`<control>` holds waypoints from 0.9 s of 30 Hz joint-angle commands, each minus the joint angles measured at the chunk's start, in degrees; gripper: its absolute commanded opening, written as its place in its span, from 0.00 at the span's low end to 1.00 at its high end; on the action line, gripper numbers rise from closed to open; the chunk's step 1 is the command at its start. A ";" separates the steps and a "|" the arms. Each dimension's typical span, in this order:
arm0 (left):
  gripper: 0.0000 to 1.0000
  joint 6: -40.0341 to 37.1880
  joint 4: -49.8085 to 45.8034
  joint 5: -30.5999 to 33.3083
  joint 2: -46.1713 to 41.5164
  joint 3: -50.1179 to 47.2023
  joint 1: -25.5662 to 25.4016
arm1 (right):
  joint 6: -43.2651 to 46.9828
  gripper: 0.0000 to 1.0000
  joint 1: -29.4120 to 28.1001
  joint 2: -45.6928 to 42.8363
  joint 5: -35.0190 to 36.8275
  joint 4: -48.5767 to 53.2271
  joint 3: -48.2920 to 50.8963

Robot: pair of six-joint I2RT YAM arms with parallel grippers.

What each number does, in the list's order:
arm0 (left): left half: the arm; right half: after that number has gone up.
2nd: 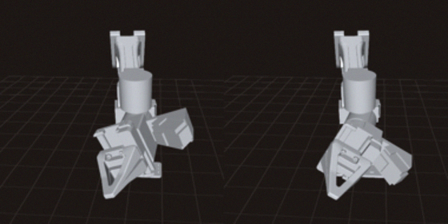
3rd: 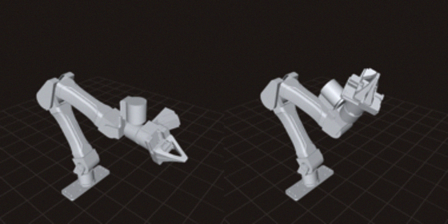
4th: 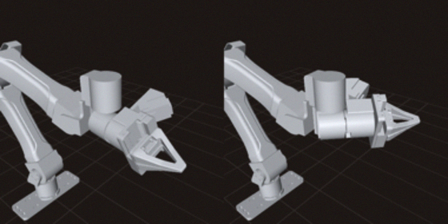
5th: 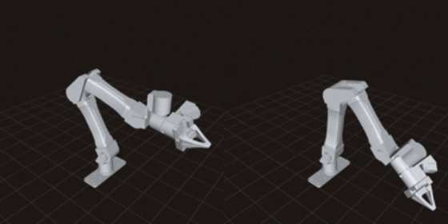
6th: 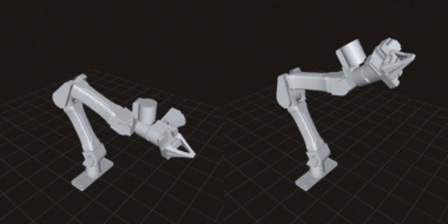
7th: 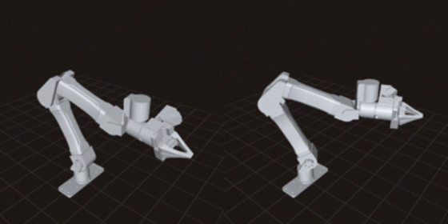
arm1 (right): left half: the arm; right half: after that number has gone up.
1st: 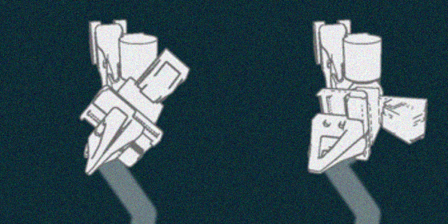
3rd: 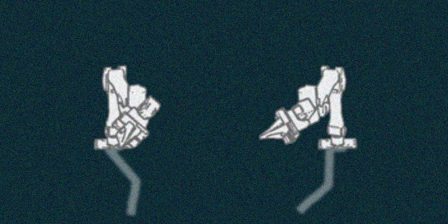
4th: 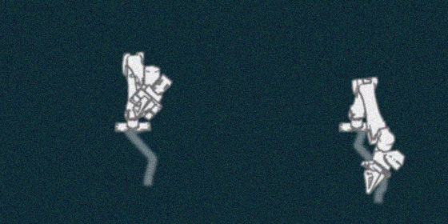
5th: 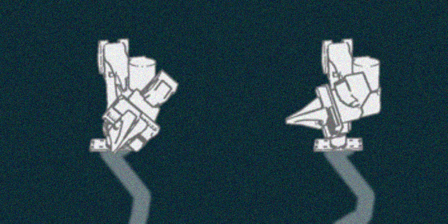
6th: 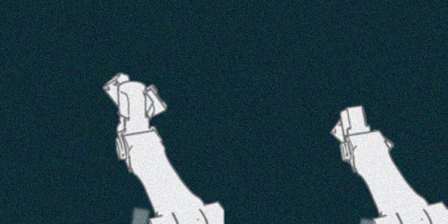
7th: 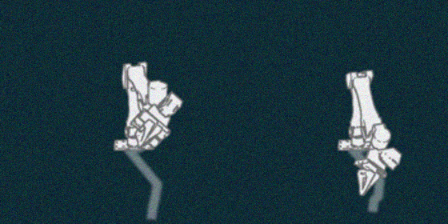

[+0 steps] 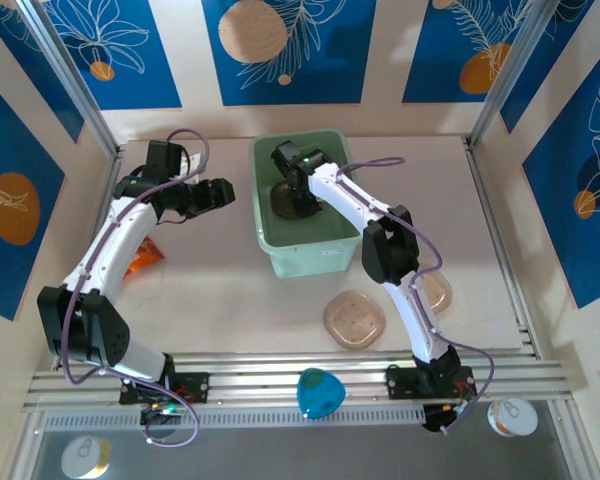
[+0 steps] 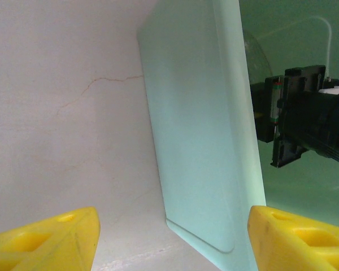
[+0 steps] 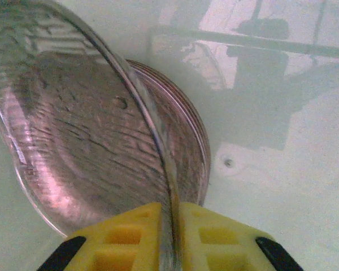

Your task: Place the plates into the plastic bin on the countertop

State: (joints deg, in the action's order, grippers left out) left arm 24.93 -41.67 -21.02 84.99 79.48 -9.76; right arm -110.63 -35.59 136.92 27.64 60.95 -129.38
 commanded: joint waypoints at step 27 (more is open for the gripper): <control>0.70 3.10 2.72 -2.89 -1.40 -2.03 0.36 | 24.75 0.79 0.56 -16.51 1.61 -0.02 -4.52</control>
State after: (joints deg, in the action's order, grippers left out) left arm 27.09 -40.49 -22.37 84.97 77.95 -9.76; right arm -89.91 -35.94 124.99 28.93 57.89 -136.68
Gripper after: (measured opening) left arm 0.698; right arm 0.790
